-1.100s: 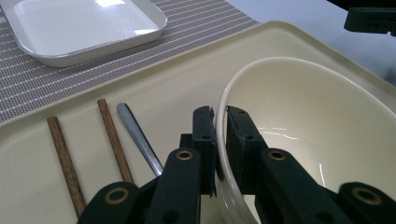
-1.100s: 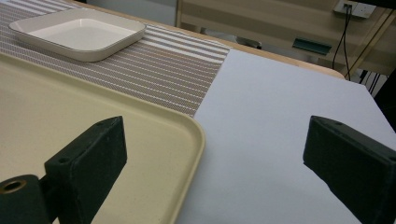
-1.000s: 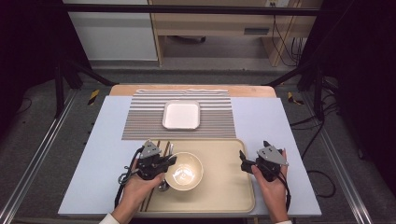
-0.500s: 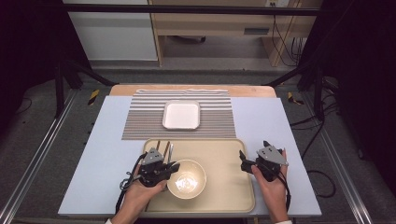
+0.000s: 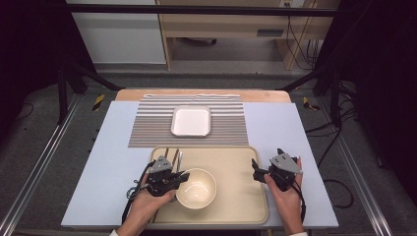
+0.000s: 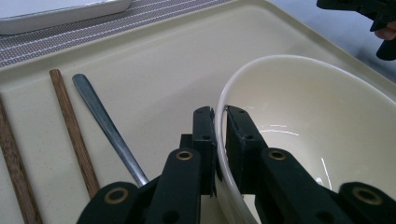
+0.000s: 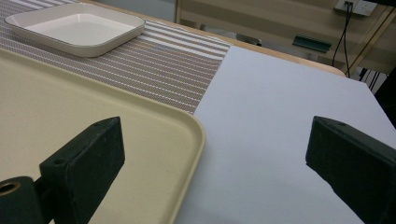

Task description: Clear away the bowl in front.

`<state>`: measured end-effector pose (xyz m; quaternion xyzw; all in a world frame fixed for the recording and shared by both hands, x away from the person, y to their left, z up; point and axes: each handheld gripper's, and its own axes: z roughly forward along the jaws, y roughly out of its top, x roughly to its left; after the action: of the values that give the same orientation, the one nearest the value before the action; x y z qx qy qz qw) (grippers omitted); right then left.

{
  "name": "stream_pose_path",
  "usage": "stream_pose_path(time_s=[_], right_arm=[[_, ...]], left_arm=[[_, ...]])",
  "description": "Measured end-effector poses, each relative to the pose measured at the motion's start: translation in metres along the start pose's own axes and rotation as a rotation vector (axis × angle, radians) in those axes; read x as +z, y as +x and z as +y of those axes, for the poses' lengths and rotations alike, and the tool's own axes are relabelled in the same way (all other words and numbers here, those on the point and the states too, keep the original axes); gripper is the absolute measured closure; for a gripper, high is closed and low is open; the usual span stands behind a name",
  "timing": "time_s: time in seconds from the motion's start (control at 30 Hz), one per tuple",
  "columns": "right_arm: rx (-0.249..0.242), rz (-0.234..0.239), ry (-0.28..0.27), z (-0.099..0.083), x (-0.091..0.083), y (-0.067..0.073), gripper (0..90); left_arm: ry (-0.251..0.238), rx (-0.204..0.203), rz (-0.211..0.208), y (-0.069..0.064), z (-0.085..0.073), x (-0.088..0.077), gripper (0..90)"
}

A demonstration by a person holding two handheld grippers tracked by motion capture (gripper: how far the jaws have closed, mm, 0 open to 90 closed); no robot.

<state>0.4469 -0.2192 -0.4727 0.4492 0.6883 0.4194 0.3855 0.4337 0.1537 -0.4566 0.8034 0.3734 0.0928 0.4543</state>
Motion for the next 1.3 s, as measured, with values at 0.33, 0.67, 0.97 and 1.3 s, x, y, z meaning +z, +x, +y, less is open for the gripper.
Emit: stream_pose_path(time_s=[0.33, 0.67, 0.97, 1.3], right_arm=[[-0.009, 0.002, 0.001, 0.0, 0.0, 0.003, 4.6], [-0.043, 0.004, -0.003, 0.002, 0.001, 0.009, 4.7], [-0.025, -0.018, -0.069, 0.004, -0.004, 0.006, 5.3], [0.006, 0.038, -0.223, 0.014, -0.016, 0.013, 5.9]], left_arm=[[-0.078, 0.111, 0.014, -0.003, 0.015, -0.011, 34.8], [-0.128, 0.217, 0.026, 0.001, 0.039, -0.009, 17.4], [-0.167, 0.261, 0.057, 0.008, 0.057, -0.006, 7.7], [-0.155, 0.228, 0.133, 0.022, 0.076, -0.002, 6.2]])
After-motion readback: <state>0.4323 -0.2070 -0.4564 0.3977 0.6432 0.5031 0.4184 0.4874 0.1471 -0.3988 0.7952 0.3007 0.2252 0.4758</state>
